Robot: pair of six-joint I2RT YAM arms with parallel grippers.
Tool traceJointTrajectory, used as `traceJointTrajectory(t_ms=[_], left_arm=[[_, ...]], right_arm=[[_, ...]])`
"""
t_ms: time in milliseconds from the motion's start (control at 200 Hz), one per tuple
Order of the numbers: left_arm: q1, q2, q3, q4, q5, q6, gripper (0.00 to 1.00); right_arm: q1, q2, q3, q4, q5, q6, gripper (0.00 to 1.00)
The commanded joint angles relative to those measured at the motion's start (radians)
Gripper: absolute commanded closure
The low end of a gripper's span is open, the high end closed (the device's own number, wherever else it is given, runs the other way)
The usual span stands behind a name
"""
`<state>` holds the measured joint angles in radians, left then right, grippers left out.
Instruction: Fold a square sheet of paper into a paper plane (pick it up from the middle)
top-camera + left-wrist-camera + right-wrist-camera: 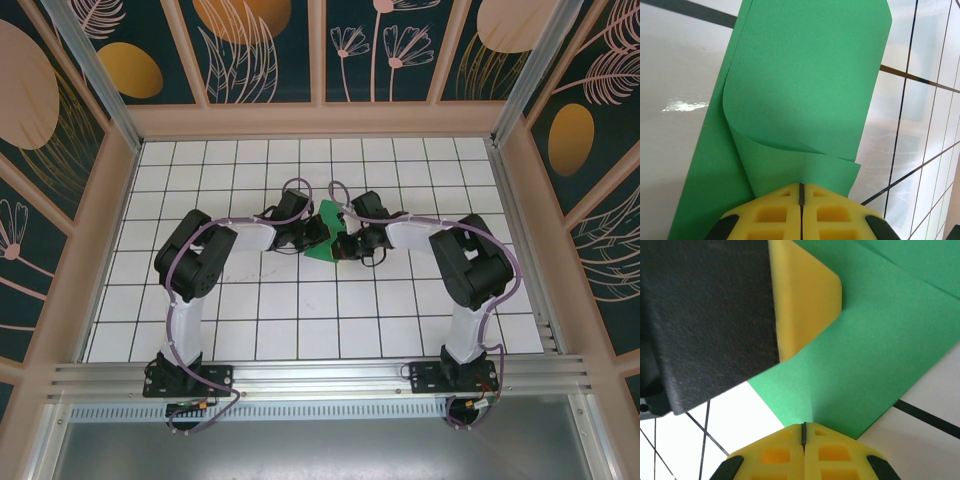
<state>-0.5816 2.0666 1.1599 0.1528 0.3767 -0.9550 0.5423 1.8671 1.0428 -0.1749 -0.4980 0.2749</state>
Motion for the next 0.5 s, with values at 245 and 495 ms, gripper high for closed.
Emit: traceJointTrajectory(t_ms=[245,495], left_arm=[[0.002,0.025,-0.025,-0.075,-0.047,-0.009,0.92],[0.002,0.021,-0.040,-0.062,-0.044,-0.010,0.92]], right_arm=[[-0.008,0.013,-0.025,-0.082,0.014,-0.003,0.99],[-0.020,-0.086,-0.098,-0.115,0.021,-0.007,0.99]])
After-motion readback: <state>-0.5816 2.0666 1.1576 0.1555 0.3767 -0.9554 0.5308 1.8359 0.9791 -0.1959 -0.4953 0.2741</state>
